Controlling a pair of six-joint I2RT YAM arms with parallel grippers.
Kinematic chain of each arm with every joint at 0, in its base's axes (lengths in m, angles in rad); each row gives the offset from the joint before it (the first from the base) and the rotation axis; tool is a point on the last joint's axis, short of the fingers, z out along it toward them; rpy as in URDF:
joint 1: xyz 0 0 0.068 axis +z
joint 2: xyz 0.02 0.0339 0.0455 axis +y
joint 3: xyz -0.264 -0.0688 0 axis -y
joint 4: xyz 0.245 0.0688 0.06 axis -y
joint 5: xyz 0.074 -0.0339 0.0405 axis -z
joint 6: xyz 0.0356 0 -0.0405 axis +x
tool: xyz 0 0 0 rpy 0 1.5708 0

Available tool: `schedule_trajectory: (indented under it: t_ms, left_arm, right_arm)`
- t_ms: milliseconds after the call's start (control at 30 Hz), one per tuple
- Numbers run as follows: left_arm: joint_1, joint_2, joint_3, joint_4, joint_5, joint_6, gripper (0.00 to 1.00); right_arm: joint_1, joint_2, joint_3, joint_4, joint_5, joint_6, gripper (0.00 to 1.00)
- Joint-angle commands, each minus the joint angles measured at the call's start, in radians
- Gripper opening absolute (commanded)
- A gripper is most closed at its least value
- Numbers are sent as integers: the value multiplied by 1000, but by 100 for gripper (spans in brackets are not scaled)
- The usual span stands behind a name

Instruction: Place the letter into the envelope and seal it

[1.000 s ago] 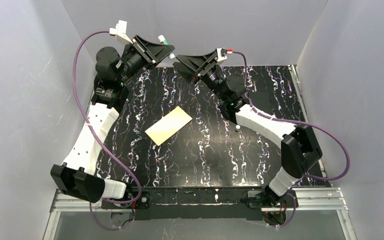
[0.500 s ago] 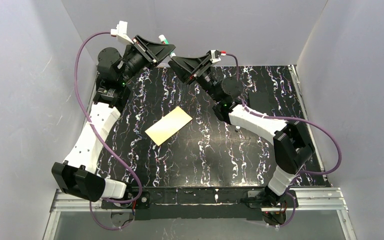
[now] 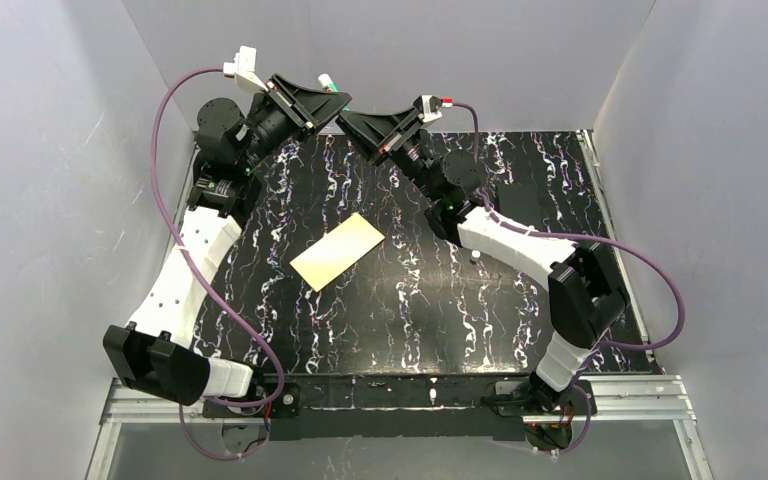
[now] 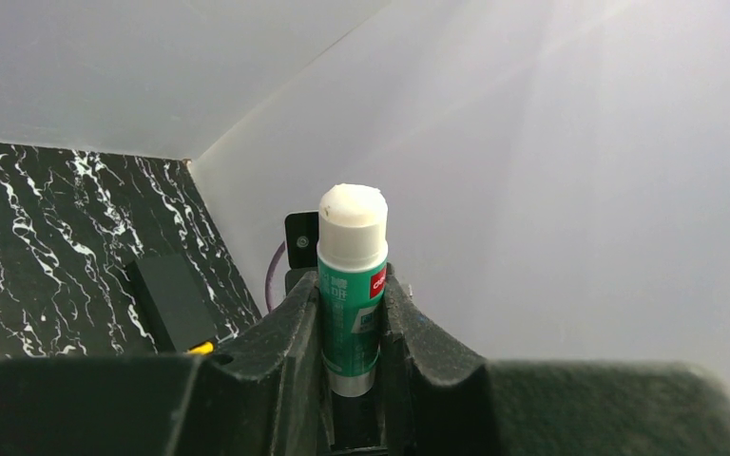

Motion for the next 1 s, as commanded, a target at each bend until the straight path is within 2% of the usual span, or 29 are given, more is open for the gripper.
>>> schedule_trajectory:
  t_ms: [0,167,267,367,433,500,600,667,833,933,967]
  left_arm:
    - [-4,-46,-6,26,2,12,0]
    - [-3,-53,-9,22,-11,14,0]
    - [-3,-53,-9,-5,-18,20,0]
    - [-3,-60,-2,-57,-32,40,0]
    - [-4,-62,8,-105,-40,61,0]
    - [-4,-61,35,-177,-53,92,0]
    - [-3,-68,40,-229,-60,132,0]
    - [-3,-76,30,-233,-73,130,0]
    - [-4,-89,18,-271,-96,118,0]
    - [-3,-82,35,-297,-99,117,0]
    - [-4,-78,44,-305,-98,113,0]
  right_arm:
    - [0,-36,52,-3,-11,-51,16]
    - [0,-59,39,-49,-32,-131,7]
    - [0,-69,61,-140,-91,-257,1]
    - [0,-73,124,-320,-201,-506,1]
    - [-1,-74,190,-506,-286,-737,1]
    - [-1,-73,256,-717,-307,-980,1]
    - [0,-67,341,-971,-262,-1275,1]
    - [2,-68,378,-1076,-205,-1437,1]
    - [57,-104,361,-1113,33,-1808,1]
    - [61,-95,393,-1118,49,-1845,2]
    - [60,-93,411,-1125,44,-1824,13]
